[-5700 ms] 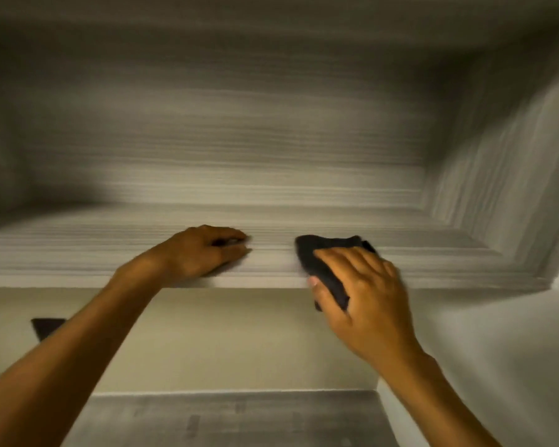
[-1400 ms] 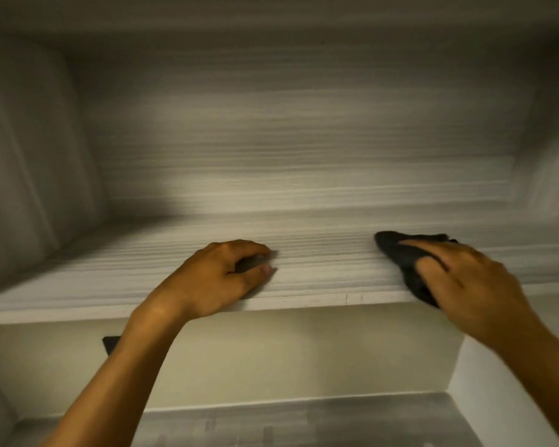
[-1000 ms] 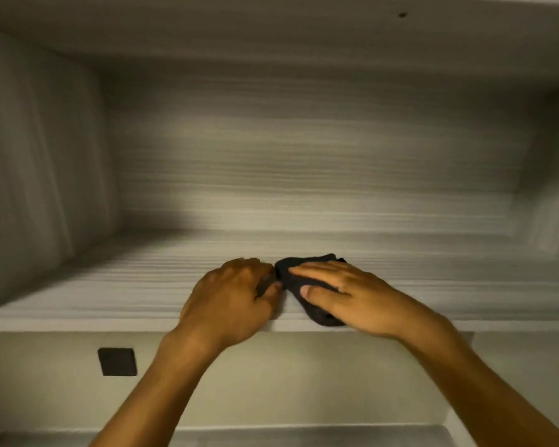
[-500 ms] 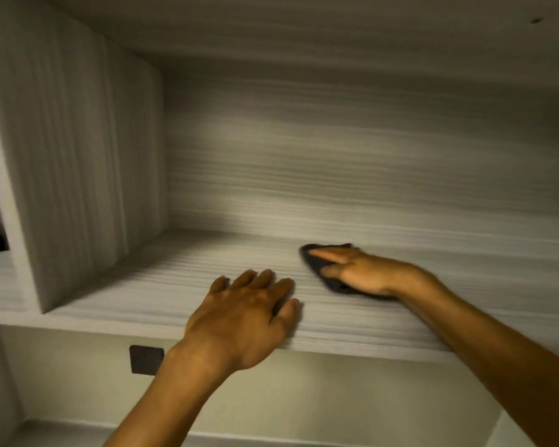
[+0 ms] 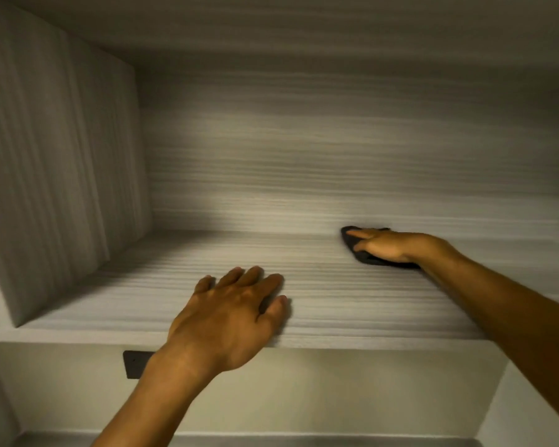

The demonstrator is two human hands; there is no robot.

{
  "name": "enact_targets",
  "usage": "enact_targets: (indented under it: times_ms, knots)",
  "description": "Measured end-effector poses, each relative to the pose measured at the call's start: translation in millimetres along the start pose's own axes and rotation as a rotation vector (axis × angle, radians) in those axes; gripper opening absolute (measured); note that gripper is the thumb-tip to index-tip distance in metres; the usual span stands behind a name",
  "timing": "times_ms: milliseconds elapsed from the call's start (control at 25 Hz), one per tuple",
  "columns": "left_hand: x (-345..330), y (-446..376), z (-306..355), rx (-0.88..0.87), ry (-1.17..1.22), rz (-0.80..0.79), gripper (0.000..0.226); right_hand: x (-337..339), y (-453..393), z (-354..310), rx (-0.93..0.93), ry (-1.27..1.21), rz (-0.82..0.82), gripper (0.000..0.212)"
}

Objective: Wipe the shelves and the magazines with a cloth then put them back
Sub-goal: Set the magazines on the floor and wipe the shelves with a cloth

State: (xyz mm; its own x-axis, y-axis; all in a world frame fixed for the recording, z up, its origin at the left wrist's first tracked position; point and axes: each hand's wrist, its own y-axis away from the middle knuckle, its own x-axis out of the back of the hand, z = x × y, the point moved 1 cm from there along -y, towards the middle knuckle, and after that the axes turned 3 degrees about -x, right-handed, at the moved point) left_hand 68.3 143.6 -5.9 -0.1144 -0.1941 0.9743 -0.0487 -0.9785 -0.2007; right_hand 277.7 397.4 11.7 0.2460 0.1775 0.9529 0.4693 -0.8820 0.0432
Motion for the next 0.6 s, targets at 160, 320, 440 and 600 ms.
enact_targets:
  times_ms: [160,320,440,600]
  knots:
    - [-4,-1,-4,0.032,0.026,-0.008,0.054,-31,58,-68,0.327,-0.002,-0.030,0.053]
    - [-7,-3,-8,0.038,0.038,-0.032,0.063,-9,102,2,0.314,-0.025,0.004,0.049]
    - [-9,-5,-7,0.042,0.024,-0.028,0.057,9,99,55,0.034,0.016,0.057,0.055]
    - [-9,-4,-4,0.060,0.023,-0.049,0.060,-11,109,2,0.133,-0.027,0.083,0.048]
